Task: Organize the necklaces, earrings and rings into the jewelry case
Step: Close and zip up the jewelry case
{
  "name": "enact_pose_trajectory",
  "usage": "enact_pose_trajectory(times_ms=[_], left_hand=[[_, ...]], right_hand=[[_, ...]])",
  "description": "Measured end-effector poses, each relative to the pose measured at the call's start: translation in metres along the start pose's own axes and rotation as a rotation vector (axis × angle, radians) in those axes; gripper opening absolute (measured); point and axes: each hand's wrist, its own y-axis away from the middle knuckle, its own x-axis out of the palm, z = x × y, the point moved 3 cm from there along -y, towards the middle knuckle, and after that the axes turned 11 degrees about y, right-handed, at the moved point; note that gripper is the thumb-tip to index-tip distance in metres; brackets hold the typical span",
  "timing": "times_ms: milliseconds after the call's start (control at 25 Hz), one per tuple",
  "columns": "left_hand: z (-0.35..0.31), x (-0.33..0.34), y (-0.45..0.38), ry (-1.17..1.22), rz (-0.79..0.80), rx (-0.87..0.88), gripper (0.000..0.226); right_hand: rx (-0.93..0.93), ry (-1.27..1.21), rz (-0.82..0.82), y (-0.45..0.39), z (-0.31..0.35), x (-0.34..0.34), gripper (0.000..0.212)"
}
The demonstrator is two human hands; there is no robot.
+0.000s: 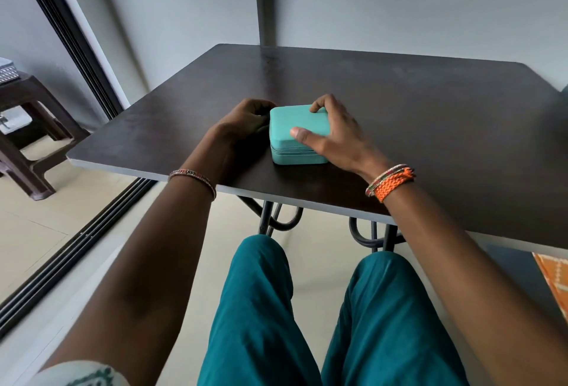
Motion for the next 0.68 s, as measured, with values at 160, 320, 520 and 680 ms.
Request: enact_pose_trajectory(times_ms=[160,320,520,680], left_hand=[[0.002,-0.002,0.004,-0.038,-0.17,-0.016,0.014],[-0.006,-0.004,0.028,-0.165,-0.367,-0.024,0.01],[-0.017,0.02,0.098,-0.192,-0.634,0.038,0.017],[-0.021,0.048,0.13,-0.15,-0.772,0.05,0.014]], right_hand=[[0.025,-0.069,-0.035,0.006,-0.002,0.002,0.059],[0.029,-0.08,-0.03,0.006,-0.004,0.002,0.06],[0.028,-0.057,-0.07,0.006,-0.004,0.001,0.057],[0.035,-0.036,-0.086,0.008,-0.002,0.003,0.059]])
